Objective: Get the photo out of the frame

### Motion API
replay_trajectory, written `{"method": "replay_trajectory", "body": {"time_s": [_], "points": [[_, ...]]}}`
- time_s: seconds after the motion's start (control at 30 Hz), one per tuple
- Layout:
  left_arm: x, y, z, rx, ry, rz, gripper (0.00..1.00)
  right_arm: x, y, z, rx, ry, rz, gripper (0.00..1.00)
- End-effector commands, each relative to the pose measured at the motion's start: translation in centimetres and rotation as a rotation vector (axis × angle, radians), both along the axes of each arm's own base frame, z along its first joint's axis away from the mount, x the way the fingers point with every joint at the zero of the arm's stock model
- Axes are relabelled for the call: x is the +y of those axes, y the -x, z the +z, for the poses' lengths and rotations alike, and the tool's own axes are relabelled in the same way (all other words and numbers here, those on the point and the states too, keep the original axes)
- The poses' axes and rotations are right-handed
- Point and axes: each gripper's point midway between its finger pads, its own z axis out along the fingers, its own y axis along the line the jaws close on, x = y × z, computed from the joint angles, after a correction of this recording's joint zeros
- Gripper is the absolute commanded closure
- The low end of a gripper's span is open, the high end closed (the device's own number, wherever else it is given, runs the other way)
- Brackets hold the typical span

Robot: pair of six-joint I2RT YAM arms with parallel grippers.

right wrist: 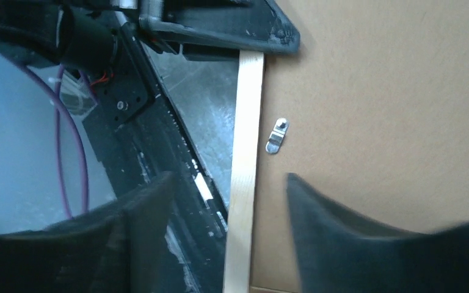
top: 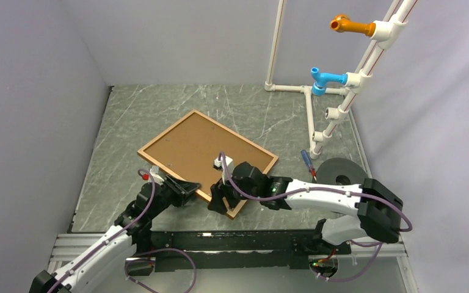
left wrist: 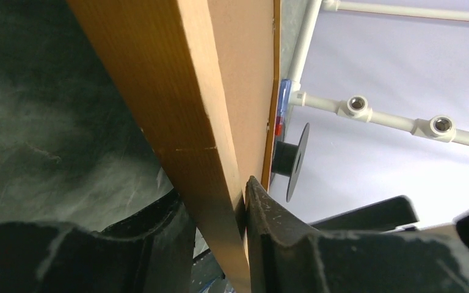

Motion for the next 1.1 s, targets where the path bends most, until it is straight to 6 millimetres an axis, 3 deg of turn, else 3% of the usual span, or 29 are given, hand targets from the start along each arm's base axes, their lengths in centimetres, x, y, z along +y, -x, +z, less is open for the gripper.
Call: {"method": "replay_trajectory", "body": {"time_s": [0.0, 0.03, 0.13, 0.23, 0.37, 0.67, 0.87, 1.07], "points": [[0.4, -0.3, 4.1, -0.129, -0.058, -0.013, 0.82, 0.2, 0.5, 6.0, -0.177, -0.11, 0.076, 0.06], [0.9, 0.0, 4.3, -0.123, -0.084, -0.005, 0.84, -0.4, 0.8, 6.1, -0.245, -0.072, 0.087, 0.01], [2.5, 0.4, 6.1, -0.158, -0.154, 0.03, 0.87, -2.4, 2.3, 7.1, -0.555, 0.029, 0.071, 0.0], [4.7, 1.0, 7.1, -0.142, -0.225, 0.096, 1.0, -3.9, 3.5, 8.2, -0.723, 0.052, 0.063, 0.0], [6.8, 2.0, 8.1, -0.095, -0.268, 0.165, 1.0, -5.3, 3.2, 8.1, -0.882, 0.095, -0.008, 0.0], [7.4, 2.5, 10.6, -0.066, -0.277, 0.181, 1.0, -3.0, 3.4, 7.2, -0.99, 0.08, -0.032, 0.02], [7.6, 2.7, 11.8, -0.076, -0.284, 0.179, 1.0, -3.7, 1.2, 7.2, -1.095, 0.064, -0.204, 0.09], [7.9, 2.9, 13.2, -0.092, -0.276, 0.187, 1.0, -3.3, 1.1, 6.8, -1.21, 0.048, -0.17, 0.13]]}}
